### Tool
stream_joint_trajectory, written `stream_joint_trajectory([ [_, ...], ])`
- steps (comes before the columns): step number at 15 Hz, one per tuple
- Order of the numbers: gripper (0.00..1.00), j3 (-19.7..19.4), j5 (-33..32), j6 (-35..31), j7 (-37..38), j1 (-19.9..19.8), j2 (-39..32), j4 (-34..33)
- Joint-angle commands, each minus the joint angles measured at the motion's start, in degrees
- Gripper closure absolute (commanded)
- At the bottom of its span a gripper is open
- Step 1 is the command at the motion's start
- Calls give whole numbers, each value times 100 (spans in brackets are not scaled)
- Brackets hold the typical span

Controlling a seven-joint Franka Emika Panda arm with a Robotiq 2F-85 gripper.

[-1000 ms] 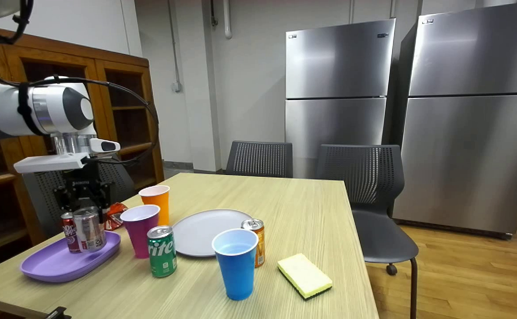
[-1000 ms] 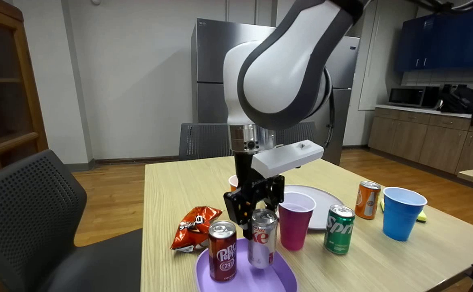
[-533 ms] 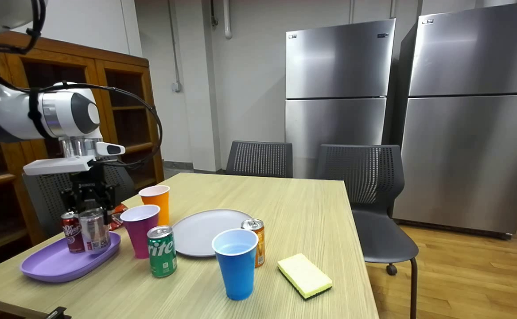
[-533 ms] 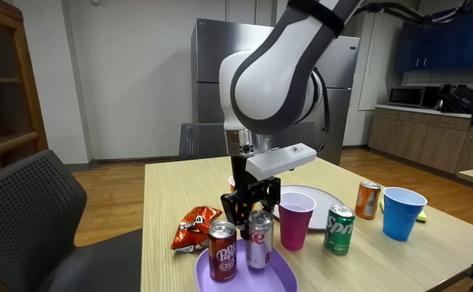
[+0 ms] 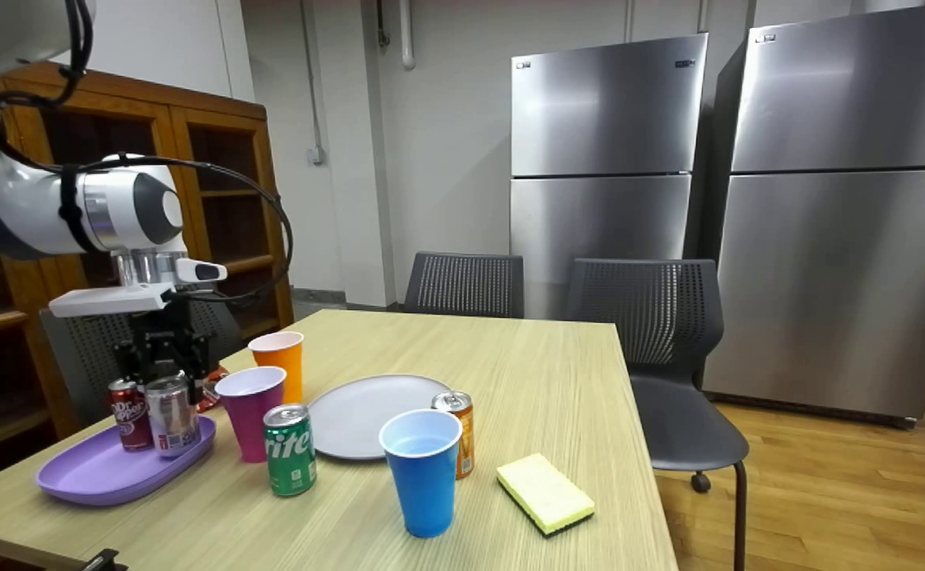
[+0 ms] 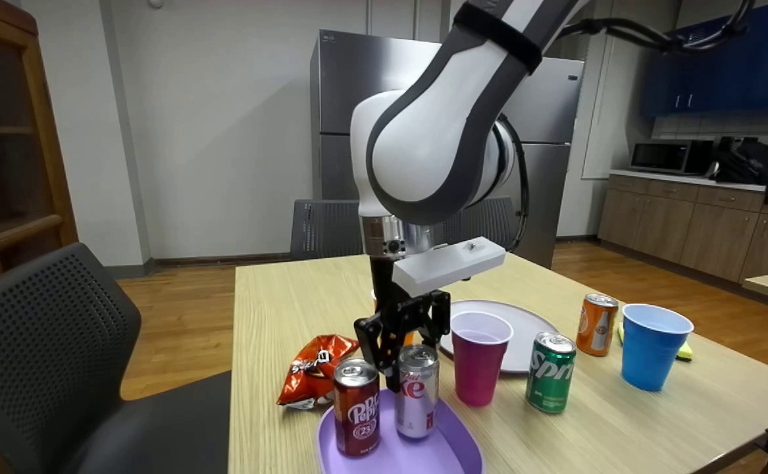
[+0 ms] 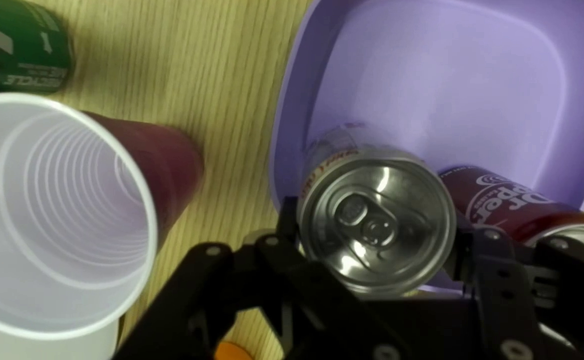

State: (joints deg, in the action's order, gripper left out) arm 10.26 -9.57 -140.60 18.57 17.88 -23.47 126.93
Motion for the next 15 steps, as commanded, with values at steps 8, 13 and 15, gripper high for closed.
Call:
stream_joint_trajectory([
  [8,0,-104,101,245,-17,96,61,-117],
  [13,0,-113,121,187,-30,61,210,1],
  [15,0,-113,139,153,-45,39,314,70],
])
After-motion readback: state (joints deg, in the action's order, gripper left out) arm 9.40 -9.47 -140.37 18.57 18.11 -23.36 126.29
